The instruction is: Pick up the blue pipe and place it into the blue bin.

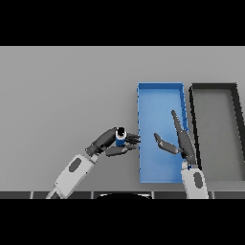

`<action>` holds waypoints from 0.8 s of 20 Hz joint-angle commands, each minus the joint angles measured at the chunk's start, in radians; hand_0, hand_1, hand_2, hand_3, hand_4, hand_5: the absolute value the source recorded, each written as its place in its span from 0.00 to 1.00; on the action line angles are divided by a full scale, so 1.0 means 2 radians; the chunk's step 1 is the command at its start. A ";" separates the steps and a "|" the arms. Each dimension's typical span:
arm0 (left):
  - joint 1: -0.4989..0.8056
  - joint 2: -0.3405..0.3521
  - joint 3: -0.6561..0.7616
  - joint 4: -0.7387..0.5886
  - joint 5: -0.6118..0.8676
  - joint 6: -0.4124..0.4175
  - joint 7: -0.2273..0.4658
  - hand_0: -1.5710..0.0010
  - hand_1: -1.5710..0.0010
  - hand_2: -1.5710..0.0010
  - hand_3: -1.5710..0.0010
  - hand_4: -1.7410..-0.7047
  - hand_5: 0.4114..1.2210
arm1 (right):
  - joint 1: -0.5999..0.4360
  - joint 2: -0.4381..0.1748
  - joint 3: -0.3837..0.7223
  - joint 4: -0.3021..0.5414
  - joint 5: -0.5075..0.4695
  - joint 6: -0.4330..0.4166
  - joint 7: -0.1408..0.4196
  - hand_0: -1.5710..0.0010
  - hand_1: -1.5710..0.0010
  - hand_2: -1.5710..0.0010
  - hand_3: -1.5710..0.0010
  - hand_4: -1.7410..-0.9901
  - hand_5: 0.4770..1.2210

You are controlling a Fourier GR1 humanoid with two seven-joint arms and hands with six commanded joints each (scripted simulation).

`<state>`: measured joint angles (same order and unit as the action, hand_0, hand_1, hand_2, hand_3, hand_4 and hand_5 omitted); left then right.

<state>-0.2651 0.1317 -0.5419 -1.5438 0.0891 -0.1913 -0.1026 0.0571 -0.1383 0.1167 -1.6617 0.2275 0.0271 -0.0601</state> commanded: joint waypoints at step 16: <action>0.012 -0.013 0.018 -0.006 -0.028 -0.024 0.007 0.00 0.00 0.00 0.00 0.26 1.00 | 0.125 0.028 0.042 -0.213 -0.013 -0.014 -0.019 1.00 1.00 0.99 1.00 0.77 0.15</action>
<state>-0.2421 0.1050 -0.5050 -1.5560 0.0320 -0.2404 -0.0881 0.3064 -0.0836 0.2010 -2.0878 0.2008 0.0003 -0.1032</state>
